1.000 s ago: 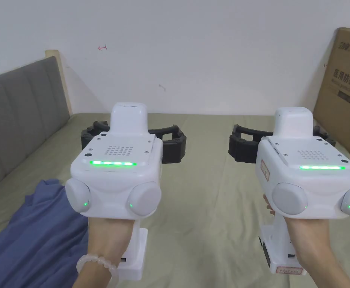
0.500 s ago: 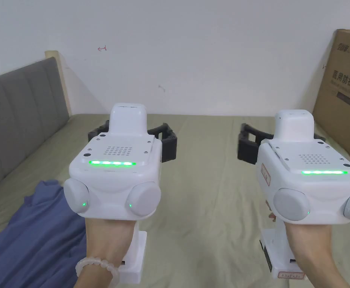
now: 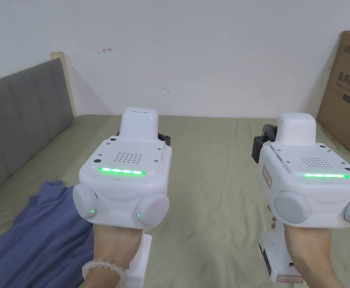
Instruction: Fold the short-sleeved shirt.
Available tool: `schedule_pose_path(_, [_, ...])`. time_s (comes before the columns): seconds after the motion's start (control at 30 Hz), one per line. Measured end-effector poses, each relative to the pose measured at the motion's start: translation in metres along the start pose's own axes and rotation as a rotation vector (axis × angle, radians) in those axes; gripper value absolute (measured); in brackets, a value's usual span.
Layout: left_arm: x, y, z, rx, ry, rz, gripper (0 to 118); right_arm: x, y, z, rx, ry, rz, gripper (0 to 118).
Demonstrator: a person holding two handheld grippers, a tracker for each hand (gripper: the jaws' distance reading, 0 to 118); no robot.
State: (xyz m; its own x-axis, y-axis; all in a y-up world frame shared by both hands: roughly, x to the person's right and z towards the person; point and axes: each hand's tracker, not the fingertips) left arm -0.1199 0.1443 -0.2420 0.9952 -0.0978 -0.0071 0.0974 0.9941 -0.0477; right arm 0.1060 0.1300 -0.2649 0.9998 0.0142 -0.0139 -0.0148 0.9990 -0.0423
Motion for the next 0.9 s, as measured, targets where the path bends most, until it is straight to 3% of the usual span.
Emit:
schedule_pose_path(0.1, [-0.014,0.001,0.003,-0.007,0.018,0.021,0,-0.012,0.003,-0.004,-0.001,0.015,0.017,1])
schedule_pose_path(0.27, [-0.057,0.003,0.016,-0.019,0.127,0.023,0,-0.043,0.008,-0.017,-0.009,0.127,-0.044,1])
schedule_pose_path(0.57, [-0.136,-0.008,0.053,-0.063,0.359,0.058,0,-0.137,0.000,-0.033,-0.065,0.356,-0.035,1])
schedule_pose_path(0.7, [-0.159,-0.013,0.064,-0.088,0.446,0.086,0,-0.167,-0.004,-0.036,-0.074,0.409,-0.018,1])
schedule_pose_path(0.9, [-0.172,-0.028,0.050,-0.140,0.452,0.086,0,-0.186,-0.015,-0.045,-0.116,0.452,-0.007,1])
